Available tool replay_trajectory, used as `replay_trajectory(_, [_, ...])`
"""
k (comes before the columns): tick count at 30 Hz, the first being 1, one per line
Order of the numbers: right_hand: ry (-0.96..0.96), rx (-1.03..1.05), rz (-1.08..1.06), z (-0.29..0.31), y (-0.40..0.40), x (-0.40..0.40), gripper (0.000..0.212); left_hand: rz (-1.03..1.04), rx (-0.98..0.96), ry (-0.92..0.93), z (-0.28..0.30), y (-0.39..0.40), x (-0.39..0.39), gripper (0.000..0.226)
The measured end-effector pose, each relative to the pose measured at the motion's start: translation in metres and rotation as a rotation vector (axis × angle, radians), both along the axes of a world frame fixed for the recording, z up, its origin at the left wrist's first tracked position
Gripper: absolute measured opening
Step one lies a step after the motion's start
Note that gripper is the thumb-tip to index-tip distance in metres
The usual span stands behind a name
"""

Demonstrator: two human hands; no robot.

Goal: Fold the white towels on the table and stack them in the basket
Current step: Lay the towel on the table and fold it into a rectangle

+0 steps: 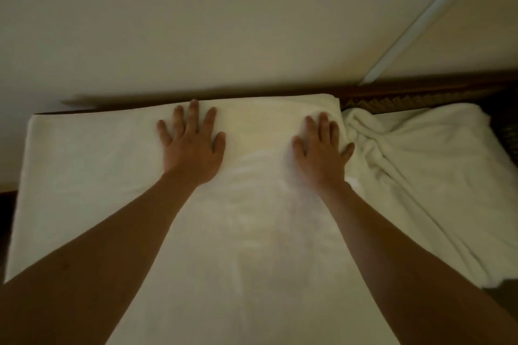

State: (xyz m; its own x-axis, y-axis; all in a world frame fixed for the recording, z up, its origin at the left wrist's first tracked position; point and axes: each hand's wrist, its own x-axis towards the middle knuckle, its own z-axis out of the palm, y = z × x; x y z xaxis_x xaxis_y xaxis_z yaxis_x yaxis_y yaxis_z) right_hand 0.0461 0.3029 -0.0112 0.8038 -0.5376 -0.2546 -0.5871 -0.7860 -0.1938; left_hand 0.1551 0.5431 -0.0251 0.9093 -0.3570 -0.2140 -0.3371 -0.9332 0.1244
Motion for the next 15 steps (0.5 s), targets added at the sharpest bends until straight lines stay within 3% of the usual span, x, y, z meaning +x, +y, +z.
replay_trajectory(5, [-0.357,0.432,-0.499,0.003,-0.081,0.063,0.050,0.031,-0.011,-0.052,-0.003,-0.004,-0.001,0.072])
replay_trajectory(9, [-0.426,0.897,-0.824,0.000,-0.114,0.080,0.061,0.036,0.002,-0.058,-0.003,-0.006,0.001,0.073])
replay_trajectory(10, [-0.478,0.932,-0.888,0.001,-0.116,0.081,0.063,0.038,0.004,-0.058,-0.003,-0.006,0.000,0.074])
replay_trajectory(11, [-0.447,0.827,-0.876,-0.001,-0.116,0.079,0.061,0.042,0.001,-0.056,-0.003,-0.006,0.000,0.074])
replay_trajectory(12, [-0.369,0.718,-0.792,-0.002,-0.118,0.078,0.052,0.046,-0.003,-0.055,-0.003,-0.006,0.000,0.075])
replay_trajectory(14, [-0.551,0.815,-0.822,-0.004,-0.125,0.080,0.018,0.046,-0.004,-0.057,-0.002,-0.006,0.000,0.075])
replay_trajectory(15, [-0.569,0.680,-0.761,-0.002,-0.124,0.075,0.011,0.046,-0.002,-0.060,-0.002,-0.006,0.000,0.074])
